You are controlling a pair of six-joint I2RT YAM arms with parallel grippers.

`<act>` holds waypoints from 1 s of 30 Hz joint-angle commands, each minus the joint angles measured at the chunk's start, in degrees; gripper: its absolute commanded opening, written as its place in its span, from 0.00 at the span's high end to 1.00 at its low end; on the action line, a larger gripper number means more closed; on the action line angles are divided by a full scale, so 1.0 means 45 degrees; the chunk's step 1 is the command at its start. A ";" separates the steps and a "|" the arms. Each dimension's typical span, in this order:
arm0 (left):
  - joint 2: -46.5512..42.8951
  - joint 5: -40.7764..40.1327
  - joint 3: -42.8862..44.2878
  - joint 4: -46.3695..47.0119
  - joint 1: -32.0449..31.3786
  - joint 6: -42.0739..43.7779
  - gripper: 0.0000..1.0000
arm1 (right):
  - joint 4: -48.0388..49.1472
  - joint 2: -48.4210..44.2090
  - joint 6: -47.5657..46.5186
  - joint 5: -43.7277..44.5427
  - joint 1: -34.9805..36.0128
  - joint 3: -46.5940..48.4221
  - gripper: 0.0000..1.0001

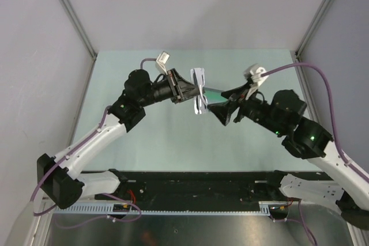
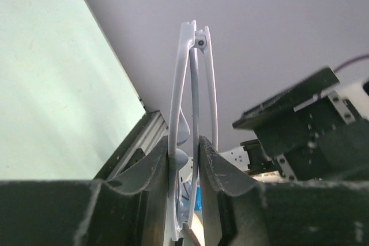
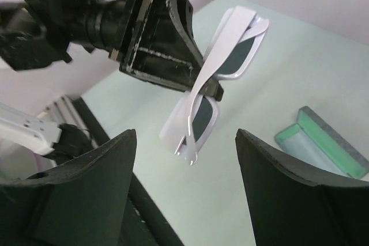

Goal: Organize the sunglasses
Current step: Pass from the left arm to the right

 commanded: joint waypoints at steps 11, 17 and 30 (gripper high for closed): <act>-0.1228 -0.3492 0.0310 -0.1143 0.0472 -0.1778 0.72 | 0.3287 0.0446 -0.6914 0.7926 0.5409 -0.1460 0.30; -0.1952 -0.5096 -0.0119 -0.2060 0.0453 -0.3145 0.72 | 0.7091 0.0699 -1.0236 0.9119 0.6310 -0.3316 0.30; -0.2890 -0.5938 -0.0120 -0.3077 0.0472 -0.4006 0.71 | 1.1884 0.2182 -1.4732 0.8085 0.6251 -0.4275 0.18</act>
